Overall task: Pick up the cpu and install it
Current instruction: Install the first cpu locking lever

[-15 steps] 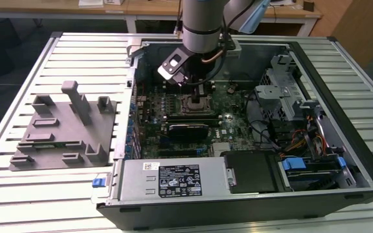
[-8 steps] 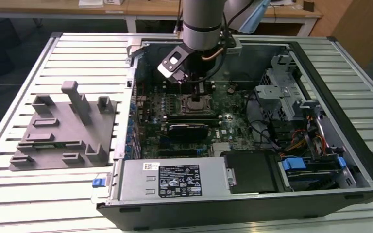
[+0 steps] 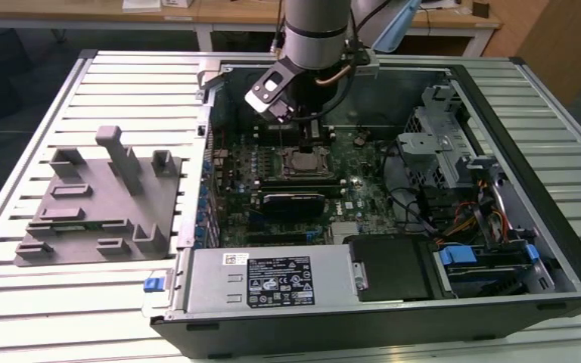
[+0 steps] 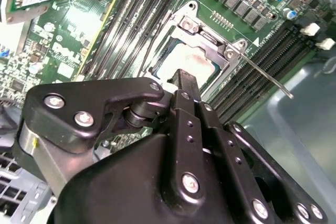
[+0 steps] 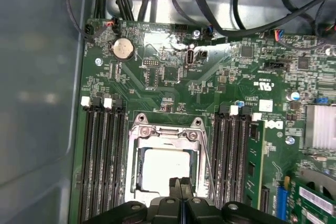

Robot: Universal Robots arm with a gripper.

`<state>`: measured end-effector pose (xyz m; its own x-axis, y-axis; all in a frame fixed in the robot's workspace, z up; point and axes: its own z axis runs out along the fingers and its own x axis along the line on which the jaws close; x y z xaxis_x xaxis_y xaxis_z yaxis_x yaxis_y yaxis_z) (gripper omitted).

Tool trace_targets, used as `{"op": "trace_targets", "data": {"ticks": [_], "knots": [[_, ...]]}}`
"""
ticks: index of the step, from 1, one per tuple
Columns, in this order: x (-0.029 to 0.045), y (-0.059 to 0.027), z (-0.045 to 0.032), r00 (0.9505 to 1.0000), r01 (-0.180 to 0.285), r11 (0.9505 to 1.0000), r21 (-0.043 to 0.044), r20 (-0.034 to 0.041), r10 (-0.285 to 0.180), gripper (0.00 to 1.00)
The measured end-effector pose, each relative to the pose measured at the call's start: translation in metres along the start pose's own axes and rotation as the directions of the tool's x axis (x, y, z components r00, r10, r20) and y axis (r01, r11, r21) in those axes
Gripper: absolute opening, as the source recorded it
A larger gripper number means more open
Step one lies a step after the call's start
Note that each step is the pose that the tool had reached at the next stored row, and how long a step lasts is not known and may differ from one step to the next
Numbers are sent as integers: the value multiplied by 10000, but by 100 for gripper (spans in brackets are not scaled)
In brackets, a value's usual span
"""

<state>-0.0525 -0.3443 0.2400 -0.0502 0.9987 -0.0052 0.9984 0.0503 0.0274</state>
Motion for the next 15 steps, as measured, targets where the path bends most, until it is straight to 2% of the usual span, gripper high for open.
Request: {"op": "trace_targets", "data": {"ticks": [7,9,12,15], "knots": [[-1,4,-159,10000,0,10000,0,1,0,11],[-1,5,-173,10000,13,10000,0,-1,-13,11],[-1,5,-171,9990,452,9990,-4,-13,-452,11],[-1,4,-165,9951,989,9951,-7,-27,-989,11]]}}
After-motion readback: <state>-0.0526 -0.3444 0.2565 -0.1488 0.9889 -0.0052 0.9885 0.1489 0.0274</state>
